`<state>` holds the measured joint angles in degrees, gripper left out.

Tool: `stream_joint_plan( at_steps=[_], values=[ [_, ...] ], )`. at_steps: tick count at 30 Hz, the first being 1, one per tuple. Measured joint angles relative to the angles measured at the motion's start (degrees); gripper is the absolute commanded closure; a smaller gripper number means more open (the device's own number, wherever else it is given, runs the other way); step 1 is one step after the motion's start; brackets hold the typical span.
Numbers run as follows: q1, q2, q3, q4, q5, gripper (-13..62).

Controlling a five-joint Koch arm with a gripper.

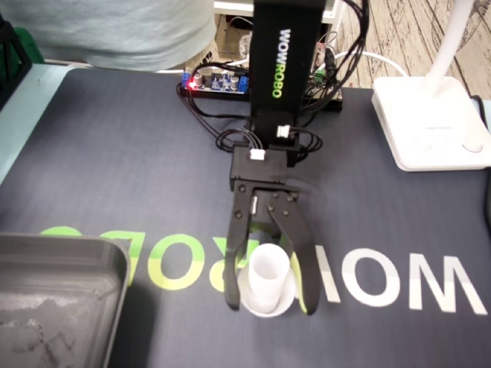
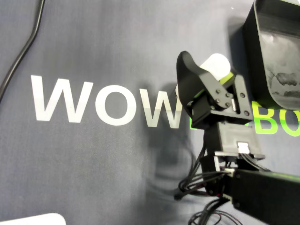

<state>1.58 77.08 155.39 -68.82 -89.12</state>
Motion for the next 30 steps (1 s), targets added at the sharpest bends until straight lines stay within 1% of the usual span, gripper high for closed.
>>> stream_joint_plan(
  at_steps=[3, 5, 7, 10, 14, 18, 20, 23, 27, 30],
  values=[
    [-0.1, 0.0, 0.0, 0.0, -0.1, 25.0],
    [-0.1, 0.0, 0.0, 0.0, 0.0, 25.7],
    [-0.2, 0.0, 0.0, 0.0, -0.1, 28.9],
    [-0.4, 0.0, 0.0, 0.0, -0.4, 30.1],
    [-0.6, 0.0, 0.0, -0.1, -0.4, 36.3],
    [-1.1, 0.0, 0.0, 0.0, -0.3, 39.7],
    [-1.3, 0.0, 0.0, 0.0, -0.3, 39.8],
    [-1.6, 0.0, 0.0, 0.0, -0.3, 45.1],
    [-1.6, 0.0, 0.0, -0.1, 0.5, 46.7],
    [-1.6, 0.0, 0.0, 0.0, 1.2, 50.4]
  ],
)
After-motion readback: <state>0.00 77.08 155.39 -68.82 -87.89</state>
